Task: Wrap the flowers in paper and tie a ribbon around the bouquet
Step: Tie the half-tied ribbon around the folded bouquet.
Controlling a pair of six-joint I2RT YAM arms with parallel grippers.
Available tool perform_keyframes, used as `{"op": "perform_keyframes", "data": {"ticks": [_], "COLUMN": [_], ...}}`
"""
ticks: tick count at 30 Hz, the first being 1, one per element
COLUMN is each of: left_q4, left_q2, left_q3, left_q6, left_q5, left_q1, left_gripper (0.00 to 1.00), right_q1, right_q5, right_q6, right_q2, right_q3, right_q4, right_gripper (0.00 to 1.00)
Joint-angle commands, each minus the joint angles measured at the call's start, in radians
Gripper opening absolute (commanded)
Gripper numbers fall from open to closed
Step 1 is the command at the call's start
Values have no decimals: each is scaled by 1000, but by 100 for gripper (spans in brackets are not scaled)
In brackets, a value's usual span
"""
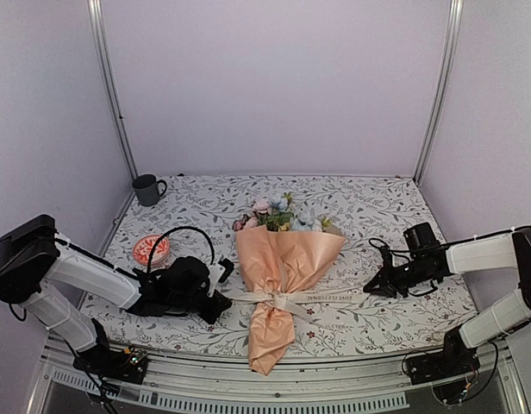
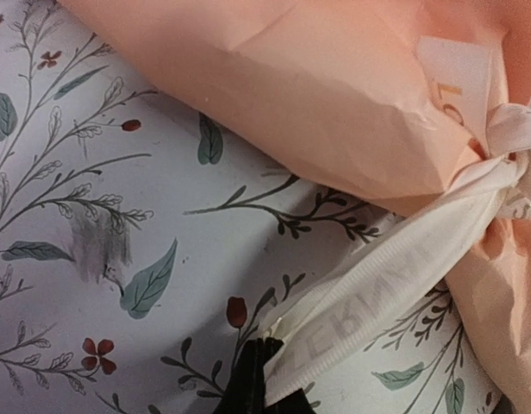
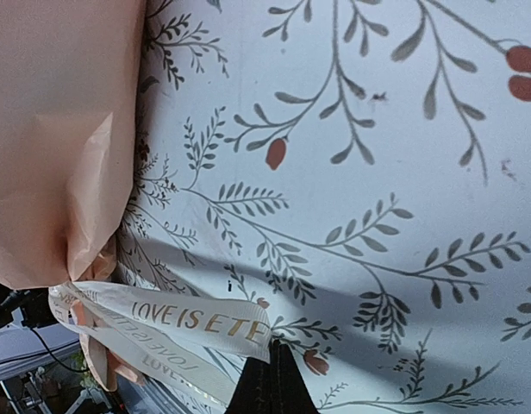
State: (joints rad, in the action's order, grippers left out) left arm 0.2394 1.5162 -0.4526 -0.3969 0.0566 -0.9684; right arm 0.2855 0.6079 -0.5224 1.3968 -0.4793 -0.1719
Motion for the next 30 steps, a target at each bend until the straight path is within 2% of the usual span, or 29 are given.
{"op": "perform_keyframes", "data": {"ticks": [1, 8, 30], "left_q4": [-100, -94, -89], "left_q2": [27, 30, 61], "left_q3": [41, 46, 49], "left_q6": [-13, -18, -39], "left_q5": [17, 14, -2], "left_q1": [29, 34, 55], "left_gripper": [0, 0, 0], "right_q1": [-41, -117, -147], "right_q5": [-74, -86, -149], "right_q6": [42, 77, 70], "right_q2": [-22, -51, -5], "right_q3": [2, 13, 16], "right_q4": [-44, -75, -75], "right_gripper": [0, 0, 0]}}
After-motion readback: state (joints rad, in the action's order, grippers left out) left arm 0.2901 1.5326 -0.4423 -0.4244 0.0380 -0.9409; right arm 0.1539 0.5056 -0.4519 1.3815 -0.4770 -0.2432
